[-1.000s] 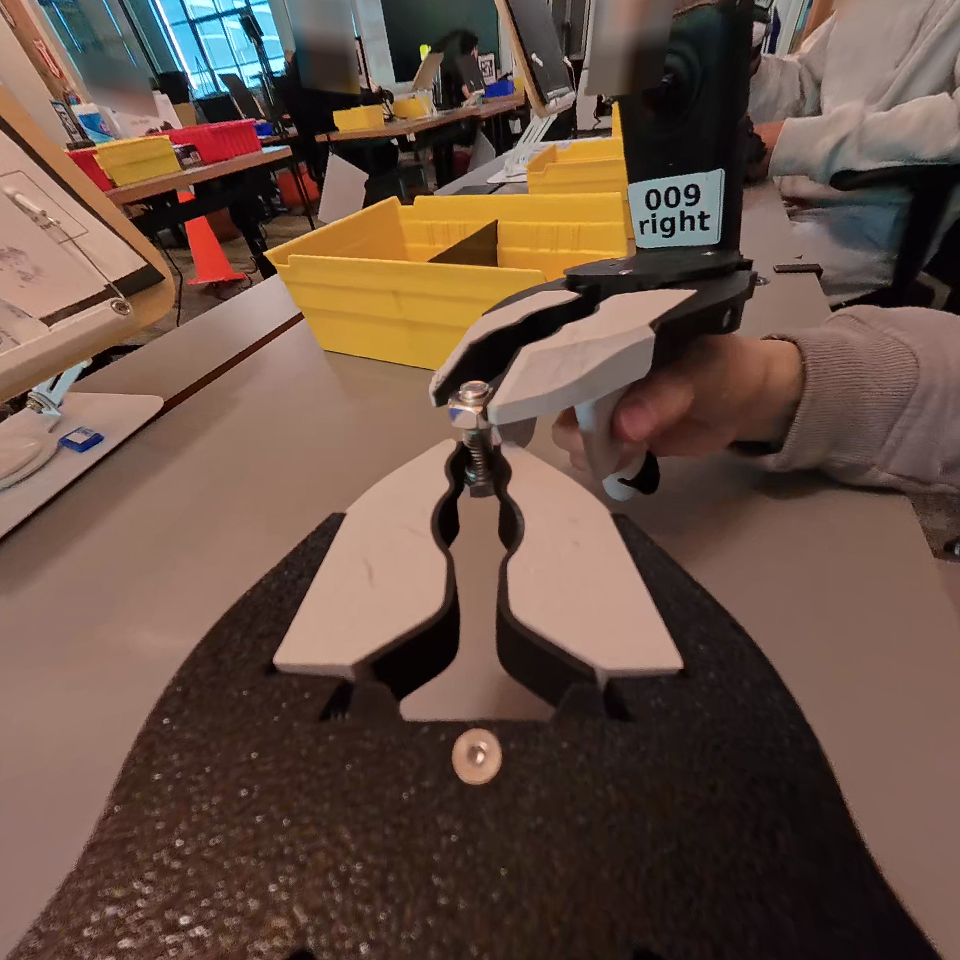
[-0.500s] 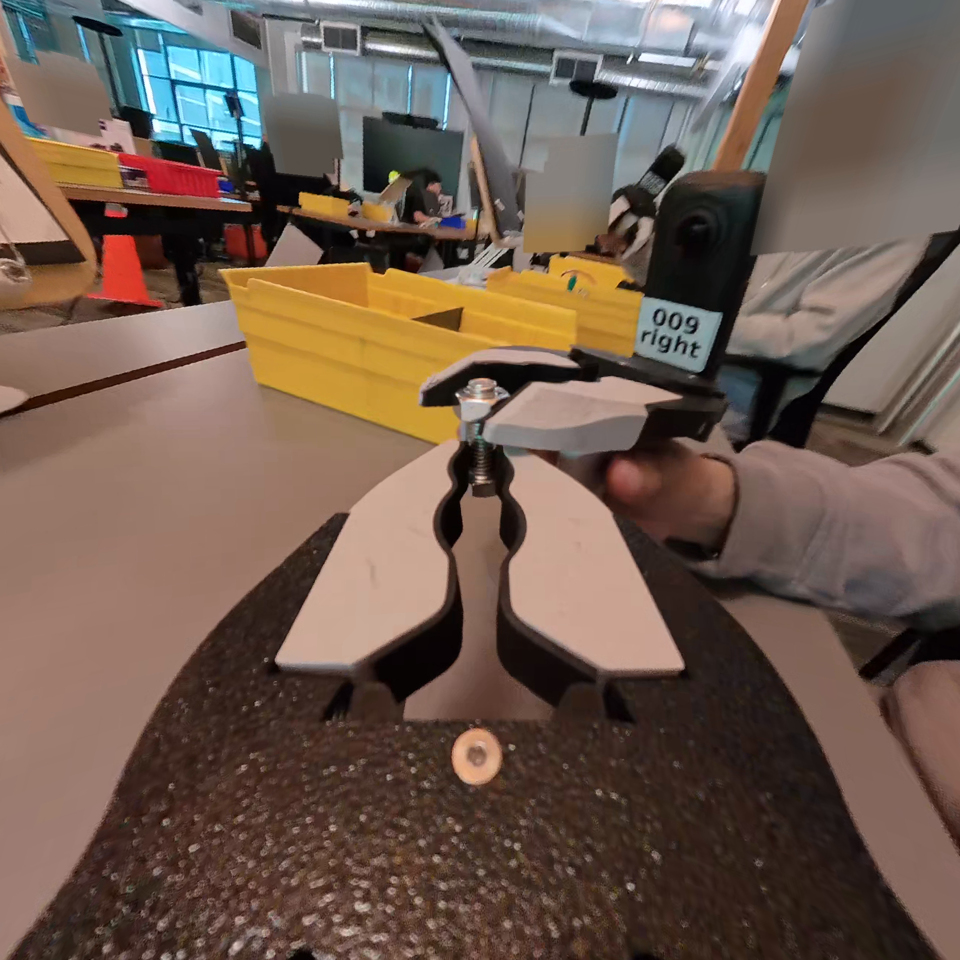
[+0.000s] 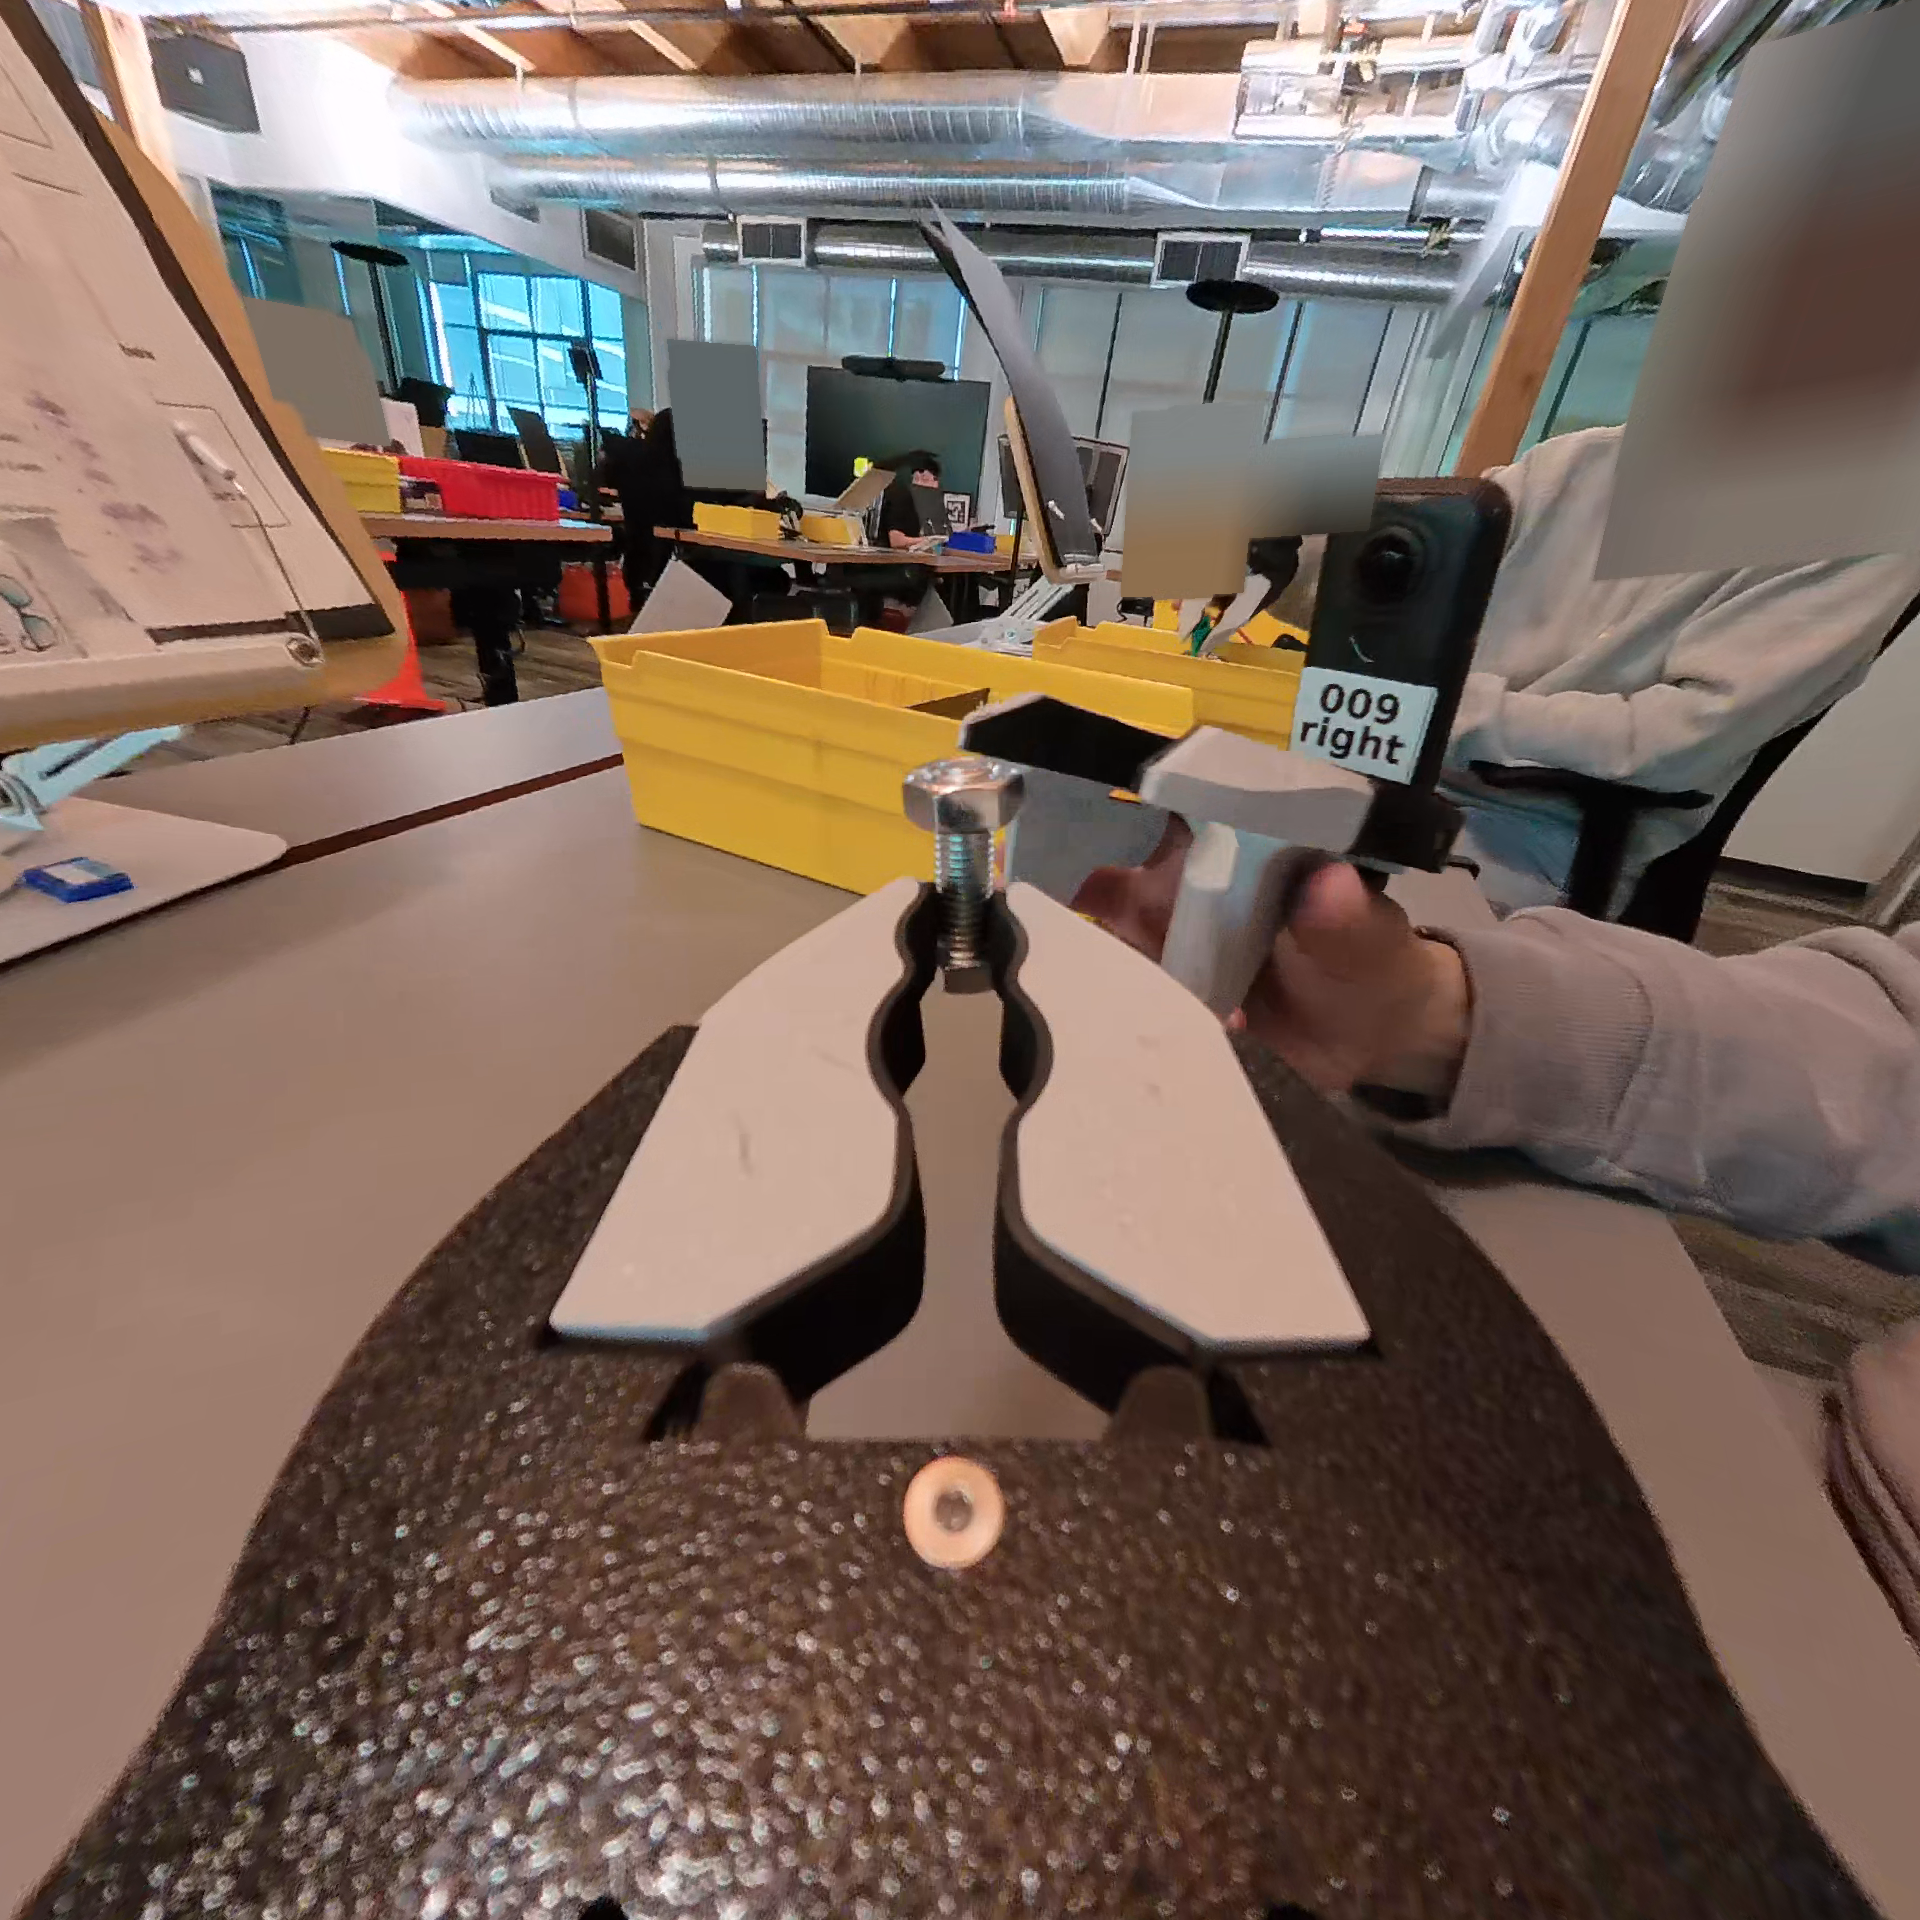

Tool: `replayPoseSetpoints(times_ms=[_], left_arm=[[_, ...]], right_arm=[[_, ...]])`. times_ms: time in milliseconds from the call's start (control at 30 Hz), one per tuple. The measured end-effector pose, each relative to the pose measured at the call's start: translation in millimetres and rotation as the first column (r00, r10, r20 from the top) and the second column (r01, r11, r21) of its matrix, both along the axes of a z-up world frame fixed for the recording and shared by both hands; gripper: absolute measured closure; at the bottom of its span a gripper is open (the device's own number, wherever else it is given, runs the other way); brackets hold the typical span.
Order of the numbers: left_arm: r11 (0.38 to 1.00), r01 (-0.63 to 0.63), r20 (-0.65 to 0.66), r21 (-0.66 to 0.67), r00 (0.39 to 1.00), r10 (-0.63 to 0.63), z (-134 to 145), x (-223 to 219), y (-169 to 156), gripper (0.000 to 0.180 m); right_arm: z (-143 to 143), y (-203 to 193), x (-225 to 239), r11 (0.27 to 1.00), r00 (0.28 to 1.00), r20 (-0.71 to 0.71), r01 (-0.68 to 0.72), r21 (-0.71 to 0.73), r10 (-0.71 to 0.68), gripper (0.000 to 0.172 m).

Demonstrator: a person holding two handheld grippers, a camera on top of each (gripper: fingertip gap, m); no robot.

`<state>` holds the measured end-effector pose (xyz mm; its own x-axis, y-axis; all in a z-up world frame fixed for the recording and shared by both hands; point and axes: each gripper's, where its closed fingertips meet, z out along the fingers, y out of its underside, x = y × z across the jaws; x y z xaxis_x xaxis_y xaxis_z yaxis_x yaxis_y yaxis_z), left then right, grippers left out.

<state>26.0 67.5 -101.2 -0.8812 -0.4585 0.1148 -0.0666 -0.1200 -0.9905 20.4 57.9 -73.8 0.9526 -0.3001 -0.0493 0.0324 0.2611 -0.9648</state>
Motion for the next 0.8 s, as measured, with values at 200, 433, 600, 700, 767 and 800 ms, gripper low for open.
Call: replayPoseSetpoints(times_ms=[200, 433, 600, 700, 767, 800], left_arm=[[0.996, 0.028, 0.043, 0.082, 0.999, -0.032, -6, -8, -17, 0.172], [0.999, -0.026, 0.021, -0.034, 0.999, 0.026, 7, 0, 1, 0.172], [0.995, -0.078, 0.042, 0.063, 0.996, 0.075, -2, 5, 0, 0.172], [0.994, -0.062, 0.074, 0.087, 0.996, 0.056, -3, 0, -10, 0.172], [0.989, -0.063, 0.094, 0.130, 0.994, 0.051, -7, -2, -15, 0.172], [0.987, -0.062, 0.104, 0.146, 0.993, 0.047, -8, -3, -16, 0.172]], right_arm=[[-2, 11, -4, 0.999, 0.999, 0.033, 0.006, -0.031, -0.005, 0.134], [-10, -18, 37, 0.981, 0.977, -0.093, 0.189, -0.029, -0.191, 0.134], [0, -2, 8, 1.000, 0.998, -0.065, -0.007, 0.028, 0.009, 0.131], [-5, 10, 1, 0.999, 1.000, -0.016, -0.004, -0.035, 0.003, 0.129], [-6, 13, -1, 0.999, 1.000, 0.002, 0.001, -0.054, -0.001, 0.129], [-5, 13, -1, 0.999, 1.000, 0.005, 0.003, -0.050, -0.003, 0.130]])
